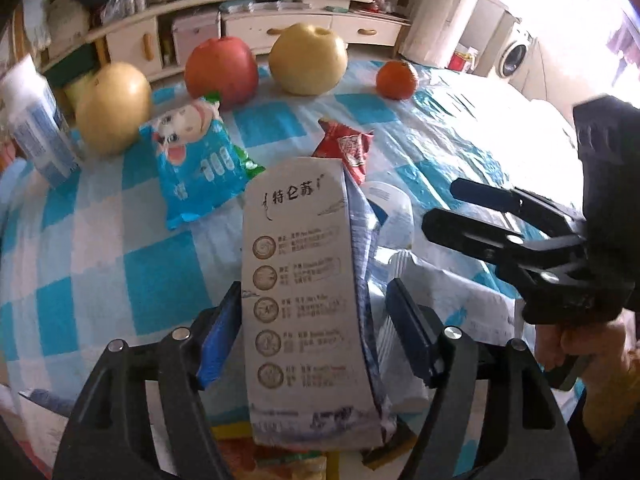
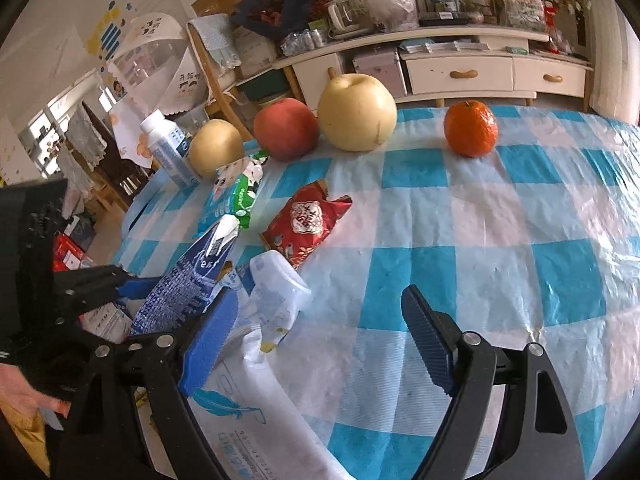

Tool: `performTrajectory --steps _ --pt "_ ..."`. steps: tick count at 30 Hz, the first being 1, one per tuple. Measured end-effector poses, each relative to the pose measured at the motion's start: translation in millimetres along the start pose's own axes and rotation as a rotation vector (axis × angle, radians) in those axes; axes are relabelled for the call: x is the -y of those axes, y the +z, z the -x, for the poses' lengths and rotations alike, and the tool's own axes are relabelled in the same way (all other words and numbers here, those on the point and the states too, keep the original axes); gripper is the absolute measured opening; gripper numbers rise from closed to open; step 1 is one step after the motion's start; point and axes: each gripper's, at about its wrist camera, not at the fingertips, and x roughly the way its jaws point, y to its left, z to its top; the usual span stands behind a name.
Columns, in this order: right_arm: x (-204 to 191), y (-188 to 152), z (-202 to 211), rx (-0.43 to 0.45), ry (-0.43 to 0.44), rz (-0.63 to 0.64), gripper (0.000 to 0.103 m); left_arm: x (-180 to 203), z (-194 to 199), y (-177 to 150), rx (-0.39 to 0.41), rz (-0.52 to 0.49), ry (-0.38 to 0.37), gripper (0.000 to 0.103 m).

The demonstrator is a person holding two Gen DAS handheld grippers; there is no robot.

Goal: Collect trash
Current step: 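Grasp the red snack bag with the right tool while the left tool holds the carton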

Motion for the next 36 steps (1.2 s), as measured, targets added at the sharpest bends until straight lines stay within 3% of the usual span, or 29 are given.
performTrajectory --steps 4,9,16,23,28,33,36 --pt "3.0 -0.6 -1.7 -0.009 0.02 -0.02 0.083 -3.1 1.2 -2.0 0.024 0.054 -0.033 0.059" --pt "-4.9 -3.6 -6.1 -0.027 0.032 0.001 0.083 -9.7 14.7 -9.0 0.067 0.148 -0.027 0.059" --pt "-13.9 -4.9 -9.9 -0.039 0.029 0.036 0.083 -14.7 66.9 -25.7 0.191 0.215 0.006 0.059" --pt "-1.2 8.6 -15.9 -0.041 0.066 -0.076 0.083 -31.7 115.1 -68.3 0.314 0.318 0.045 0.059" --pt "-10.2 31.1 -24.7 -0.005 -0.033 -0.014 0.083 -53.0 129.5 -91.8 0.384 0.391 0.074 0.059" --pt "-17.5 44.7 -47.5 -0.043 -0.08 0.053 0.082 -66.2 129.5 -96.9 0.401 0.39 0.085 0.059" --pt "-16.6 47.1 -60.6 -0.075 -0.096 0.069 0.075 -74.5 128.5 -99.4 0.407 0.402 0.071 0.059"
